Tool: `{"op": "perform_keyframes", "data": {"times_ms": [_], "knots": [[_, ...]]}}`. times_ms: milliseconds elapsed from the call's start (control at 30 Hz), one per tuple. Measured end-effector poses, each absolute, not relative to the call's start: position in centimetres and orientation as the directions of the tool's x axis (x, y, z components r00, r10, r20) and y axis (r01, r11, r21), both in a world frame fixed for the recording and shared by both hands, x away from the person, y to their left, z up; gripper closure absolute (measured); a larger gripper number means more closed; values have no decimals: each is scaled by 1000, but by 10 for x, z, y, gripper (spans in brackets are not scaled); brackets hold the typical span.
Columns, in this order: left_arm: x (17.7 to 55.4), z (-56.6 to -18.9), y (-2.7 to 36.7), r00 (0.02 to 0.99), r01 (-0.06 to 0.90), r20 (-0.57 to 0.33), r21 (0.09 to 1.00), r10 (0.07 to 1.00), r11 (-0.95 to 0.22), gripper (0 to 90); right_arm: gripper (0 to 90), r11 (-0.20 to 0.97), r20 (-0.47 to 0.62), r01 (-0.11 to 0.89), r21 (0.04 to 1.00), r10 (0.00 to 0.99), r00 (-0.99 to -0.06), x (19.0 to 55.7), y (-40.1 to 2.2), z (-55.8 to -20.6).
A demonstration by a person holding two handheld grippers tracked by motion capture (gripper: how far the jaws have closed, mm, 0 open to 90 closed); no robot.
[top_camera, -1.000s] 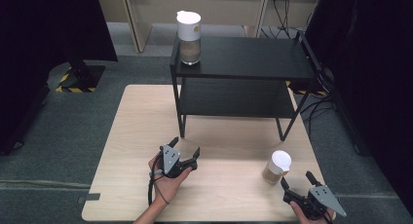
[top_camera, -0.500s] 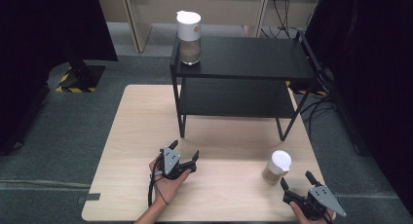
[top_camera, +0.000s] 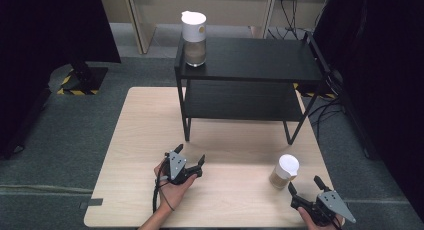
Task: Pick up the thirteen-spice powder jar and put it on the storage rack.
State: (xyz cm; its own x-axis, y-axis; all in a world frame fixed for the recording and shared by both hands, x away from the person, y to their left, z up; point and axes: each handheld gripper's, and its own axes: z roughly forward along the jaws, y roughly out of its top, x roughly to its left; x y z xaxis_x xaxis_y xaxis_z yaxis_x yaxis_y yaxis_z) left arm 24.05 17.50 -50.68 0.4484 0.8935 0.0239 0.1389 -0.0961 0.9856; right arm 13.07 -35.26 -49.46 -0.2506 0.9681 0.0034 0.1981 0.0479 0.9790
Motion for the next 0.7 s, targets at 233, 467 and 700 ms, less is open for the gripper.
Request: {"op": "perform_keyframes", "data": {"times_ms": [233, 467, 700], "knots": [[242, -507, 178, 455, 142, 12, 986, 890, -86, 121, 63, 39, 8, 176, 984, 966, -260, 127, -352, -495], [242, -507, 177, 457, 140, 16, 986, 890, -90, 121, 63, 38, 10, 165, 986, 960, -279, 125, -348, -493], [241, -508, 178, 460, 134, 18, 987, 888, -89, 121, 67, 34, 12, 147, 989, 954, -300, 125, -344, -488]]}}
